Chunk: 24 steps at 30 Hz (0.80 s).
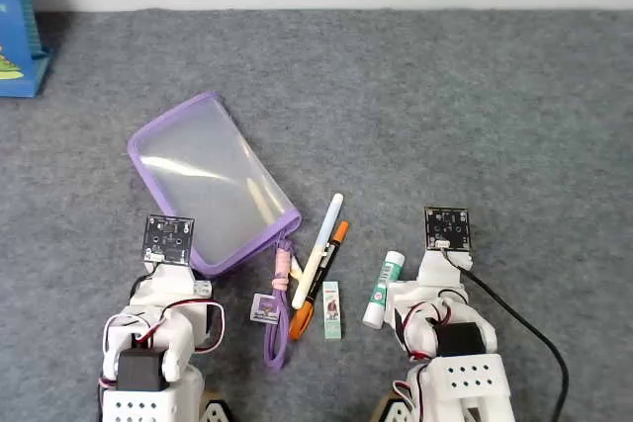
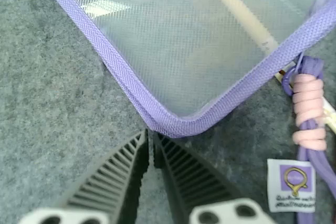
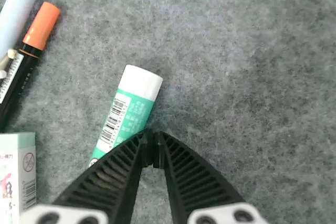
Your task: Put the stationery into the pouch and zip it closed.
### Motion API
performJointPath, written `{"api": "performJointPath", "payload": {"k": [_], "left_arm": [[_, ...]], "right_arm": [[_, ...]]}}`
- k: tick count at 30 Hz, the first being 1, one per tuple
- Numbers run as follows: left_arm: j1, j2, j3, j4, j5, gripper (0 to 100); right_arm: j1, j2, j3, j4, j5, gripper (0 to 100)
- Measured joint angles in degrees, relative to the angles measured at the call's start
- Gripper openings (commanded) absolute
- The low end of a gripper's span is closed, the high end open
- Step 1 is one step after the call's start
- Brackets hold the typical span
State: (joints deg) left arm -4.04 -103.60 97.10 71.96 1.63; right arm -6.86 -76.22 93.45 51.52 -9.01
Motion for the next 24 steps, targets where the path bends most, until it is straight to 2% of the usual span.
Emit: {"api": "performJointPath", "payload": {"k": [9, 15, 18, 21, 24], "left_arm": [[0.0, 0.0, 0.0, 0.0, 0.0, 2], [0.0, 0.0, 0.0, 0.0, 0.0, 2], [0.0, 0.0, 0.0, 0.0, 0.0, 2], [0.0, 0.0, 0.0, 0.0, 0.0, 2], [0.0, 0.0, 0.0, 0.0, 0.0, 2]], "right_arm": [[0.0, 0.0, 0.0, 0.0, 0.0, 0.9], [-5.5, 0.0, 0.0, 0.0, 0.0, 0.9], [-5.5, 0.0, 0.0, 0.0, 0.7, 0.9], [-2.9, 0.0, 0.0, 0.0, 6.1, 0.9], [0.4, 0.0, -1.8, 0.0, 14.8, 0.9]]}}
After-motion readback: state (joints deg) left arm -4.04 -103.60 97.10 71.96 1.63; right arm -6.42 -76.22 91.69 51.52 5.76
